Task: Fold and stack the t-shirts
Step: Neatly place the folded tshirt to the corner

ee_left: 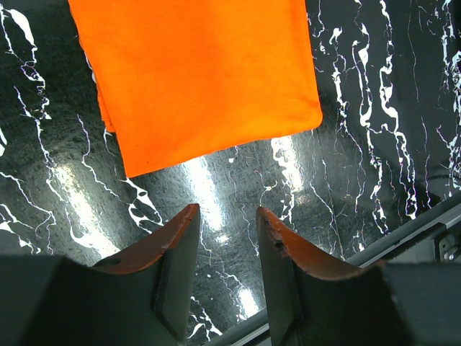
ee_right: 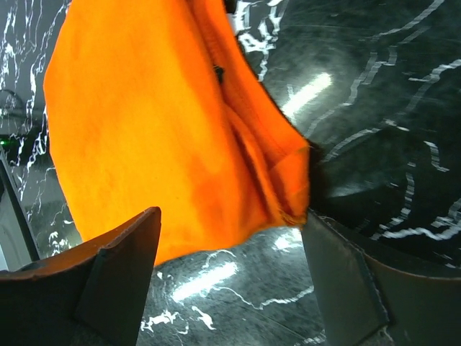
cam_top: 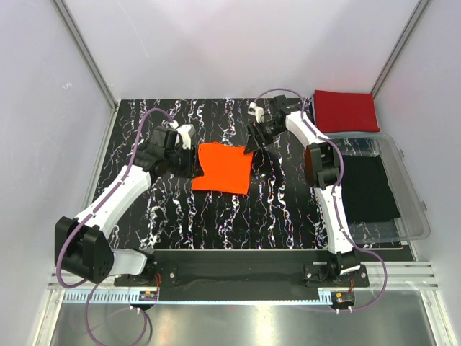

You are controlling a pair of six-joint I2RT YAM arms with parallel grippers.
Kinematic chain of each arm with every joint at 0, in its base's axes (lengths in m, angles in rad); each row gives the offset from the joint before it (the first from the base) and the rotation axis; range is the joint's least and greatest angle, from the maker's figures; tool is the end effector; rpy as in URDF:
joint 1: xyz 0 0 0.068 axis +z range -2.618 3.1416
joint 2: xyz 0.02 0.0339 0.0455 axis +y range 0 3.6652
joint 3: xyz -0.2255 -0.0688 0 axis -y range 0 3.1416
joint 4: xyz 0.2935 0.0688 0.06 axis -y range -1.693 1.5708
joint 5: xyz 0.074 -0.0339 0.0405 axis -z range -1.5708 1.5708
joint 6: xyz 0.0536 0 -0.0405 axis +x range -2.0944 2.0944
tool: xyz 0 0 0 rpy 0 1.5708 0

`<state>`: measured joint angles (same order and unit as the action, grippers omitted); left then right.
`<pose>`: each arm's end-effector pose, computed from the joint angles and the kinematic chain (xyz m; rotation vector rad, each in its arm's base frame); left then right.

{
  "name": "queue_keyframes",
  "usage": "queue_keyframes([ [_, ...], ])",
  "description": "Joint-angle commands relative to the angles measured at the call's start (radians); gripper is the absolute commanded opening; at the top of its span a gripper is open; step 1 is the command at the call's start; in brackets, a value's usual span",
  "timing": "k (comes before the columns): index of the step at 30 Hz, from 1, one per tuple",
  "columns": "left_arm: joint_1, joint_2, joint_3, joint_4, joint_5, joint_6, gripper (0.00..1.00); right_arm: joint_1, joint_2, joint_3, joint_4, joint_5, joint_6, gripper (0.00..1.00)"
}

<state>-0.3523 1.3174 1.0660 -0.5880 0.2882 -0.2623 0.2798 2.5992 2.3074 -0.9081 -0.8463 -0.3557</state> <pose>0.3199 -0.1338 0.2236 0.2469 2.4486 -0.6245 0.5187 0.1908 0.1009 -0.9926 2.3345 1.1196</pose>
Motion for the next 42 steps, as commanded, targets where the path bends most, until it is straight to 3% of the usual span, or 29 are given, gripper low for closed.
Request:
queue_keyframes([
  [1,0.004,-0.017,0.014,0.037,0.023,0.000,0.42,0.036,0.048,0.007,-0.069,0.085,-0.026,0.84],
  [8,0.004,-0.024,0.014,0.037,0.016,-0.002,0.42,0.036,0.047,0.027,-0.069,0.138,-0.014,0.68],
  [11,0.004,-0.026,0.014,0.037,0.016,-0.002,0.42,0.036,0.036,0.026,-0.066,0.162,-0.014,0.49],
  [12,0.004,-0.029,0.014,0.039,0.017,-0.002,0.42,0.038,0.030,0.023,-0.061,0.165,-0.014,0.35],
  [14,0.004,-0.032,0.011,0.037,0.017,-0.003,0.41,0.038,-0.002,0.017,-0.057,0.179,-0.008,0.24],
  [15,0.004,-0.040,0.009,0.037,0.019,-0.003,0.41,0.038,-0.019,-0.002,-0.037,0.190,0.004,0.14],
  [18,0.003,-0.055,0.005,0.037,0.019,-0.005,0.41,0.042,-0.125,-0.092,0.047,0.272,0.040,0.02],
  [22,0.004,-0.067,0.005,0.040,0.026,-0.006,0.41,0.048,-0.299,-0.198,0.152,0.442,0.054,0.00],
  [30,0.003,-0.093,0.000,0.043,0.037,-0.009,0.41,0.047,-0.427,-0.267,0.265,0.688,-0.017,0.00],
  [34,0.003,-0.107,0.000,0.047,0.042,-0.009,0.42,0.018,-0.423,-0.209,0.310,0.795,-0.051,0.00],
  [42,0.003,-0.129,-0.009,0.047,0.029,-0.003,0.42,-0.077,-0.334,-0.008,0.313,0.803,-0.173,0.00],
])
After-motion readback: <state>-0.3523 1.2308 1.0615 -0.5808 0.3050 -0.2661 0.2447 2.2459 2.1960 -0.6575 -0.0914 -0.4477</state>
